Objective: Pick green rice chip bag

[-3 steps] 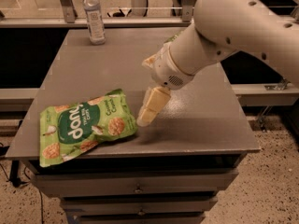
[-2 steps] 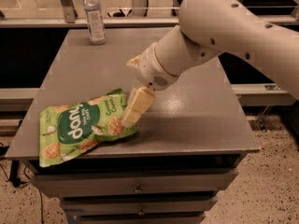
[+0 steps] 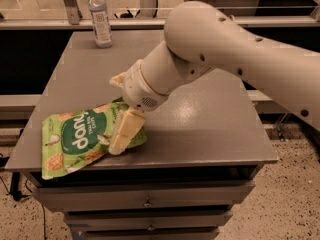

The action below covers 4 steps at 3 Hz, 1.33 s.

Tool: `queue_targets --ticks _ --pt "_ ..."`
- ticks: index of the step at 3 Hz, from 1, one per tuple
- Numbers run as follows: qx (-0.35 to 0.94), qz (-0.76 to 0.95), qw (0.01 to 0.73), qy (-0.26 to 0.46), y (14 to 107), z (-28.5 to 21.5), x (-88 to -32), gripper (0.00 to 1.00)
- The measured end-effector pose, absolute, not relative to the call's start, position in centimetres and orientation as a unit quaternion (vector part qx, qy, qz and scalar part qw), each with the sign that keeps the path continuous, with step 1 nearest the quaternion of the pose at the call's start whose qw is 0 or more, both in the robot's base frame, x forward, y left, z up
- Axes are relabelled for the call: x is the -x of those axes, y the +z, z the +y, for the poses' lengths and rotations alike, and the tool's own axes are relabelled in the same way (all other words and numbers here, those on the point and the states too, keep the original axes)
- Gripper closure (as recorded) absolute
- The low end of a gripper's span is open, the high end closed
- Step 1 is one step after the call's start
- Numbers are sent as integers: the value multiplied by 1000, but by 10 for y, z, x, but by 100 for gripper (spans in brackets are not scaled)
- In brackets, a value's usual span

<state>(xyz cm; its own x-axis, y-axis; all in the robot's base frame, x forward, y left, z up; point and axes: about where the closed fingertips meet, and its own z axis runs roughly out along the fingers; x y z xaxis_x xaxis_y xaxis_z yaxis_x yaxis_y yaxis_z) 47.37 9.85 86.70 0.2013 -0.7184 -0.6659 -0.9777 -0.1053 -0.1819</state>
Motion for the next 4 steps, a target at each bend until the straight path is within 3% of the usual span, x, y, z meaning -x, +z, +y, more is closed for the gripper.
queue_targets --ticks 1,4 --pt "737 575 289 207 853 110 -456 18" --pt "759 565 272 175 853 103 -467 88"
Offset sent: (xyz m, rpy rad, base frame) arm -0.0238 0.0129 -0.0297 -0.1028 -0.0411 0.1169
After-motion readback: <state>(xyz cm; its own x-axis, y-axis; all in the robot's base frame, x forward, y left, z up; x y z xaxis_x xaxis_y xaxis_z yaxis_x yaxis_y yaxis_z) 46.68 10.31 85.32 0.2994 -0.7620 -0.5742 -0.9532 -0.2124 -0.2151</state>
